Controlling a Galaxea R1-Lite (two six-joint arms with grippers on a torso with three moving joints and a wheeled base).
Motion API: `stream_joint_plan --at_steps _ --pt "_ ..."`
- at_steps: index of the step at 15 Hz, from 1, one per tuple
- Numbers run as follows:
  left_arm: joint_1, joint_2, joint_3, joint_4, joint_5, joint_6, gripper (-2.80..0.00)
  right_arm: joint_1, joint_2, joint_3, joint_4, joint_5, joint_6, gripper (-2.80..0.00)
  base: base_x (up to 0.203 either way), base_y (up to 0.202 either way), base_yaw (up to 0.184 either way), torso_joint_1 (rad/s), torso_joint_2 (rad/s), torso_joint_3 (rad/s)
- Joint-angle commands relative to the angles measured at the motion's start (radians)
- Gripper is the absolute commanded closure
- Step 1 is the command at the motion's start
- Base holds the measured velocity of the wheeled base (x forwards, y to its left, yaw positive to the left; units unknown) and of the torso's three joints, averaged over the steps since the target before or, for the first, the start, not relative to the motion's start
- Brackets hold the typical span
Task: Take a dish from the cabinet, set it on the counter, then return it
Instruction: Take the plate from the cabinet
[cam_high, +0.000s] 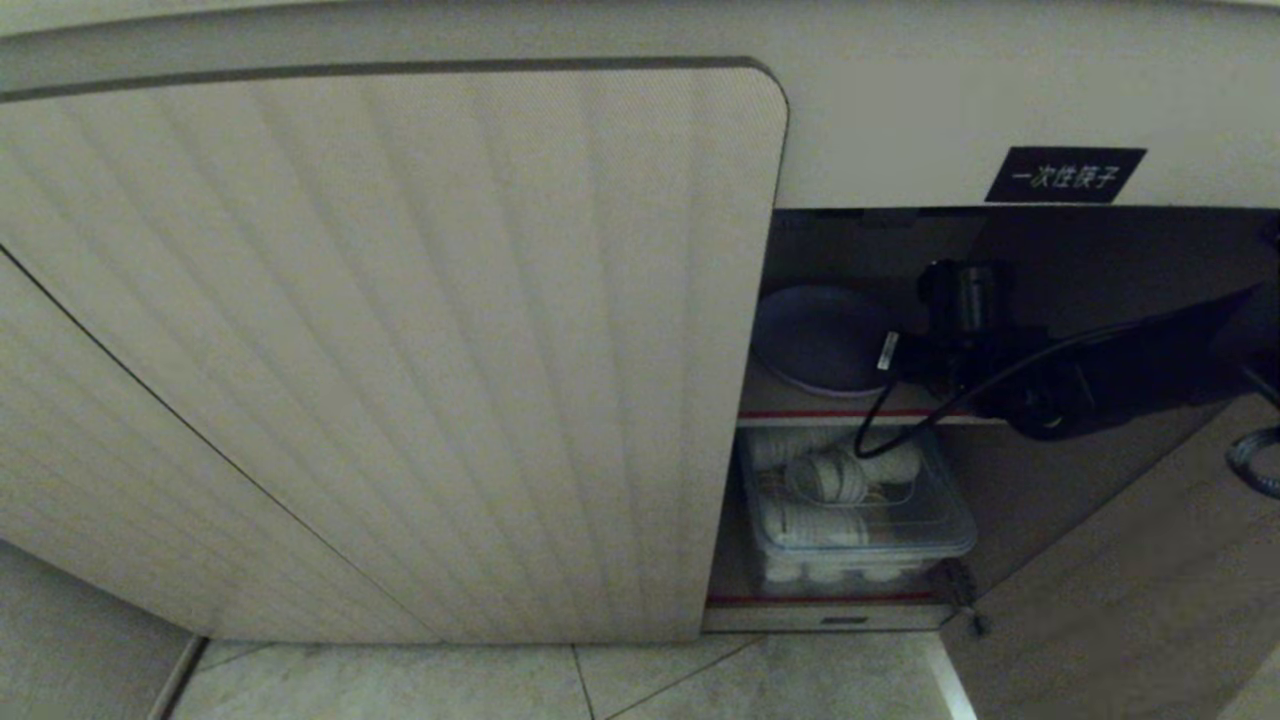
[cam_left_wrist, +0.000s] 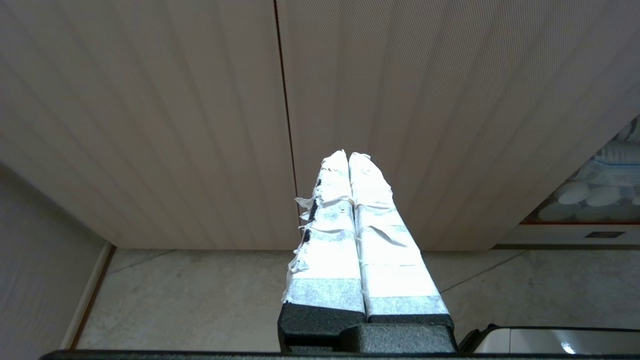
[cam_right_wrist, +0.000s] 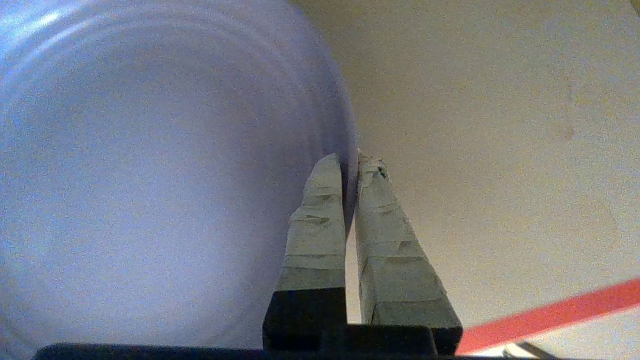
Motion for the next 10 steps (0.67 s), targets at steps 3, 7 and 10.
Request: stream_joint_plan --at_steps 3,7,10 --pt "0.000 0.000 0.000 0.000 0.000 -0.001 0.00 0.002 -0.034 0.073 -0.020 -0.003 0.006 0.00 0.000 0.000 0.000 0.000 0.00 0.000" --pt "0.000 0.000 0.000 0.000 0.000 -0.001 0.00 0.005 -0.060 0.162 -0.079 -0.003 0.010 0.00 0.000 0.000 0.000 0.000 0.00 0.000" --pt "0.000 0.000 0.000 0.000 0.000 -0.001 0.00 0.013 -0.080 0.226 -0.118 -0.003 0.010 0.00 0.000 0.000 0.000 0.000 0.00 0.000"
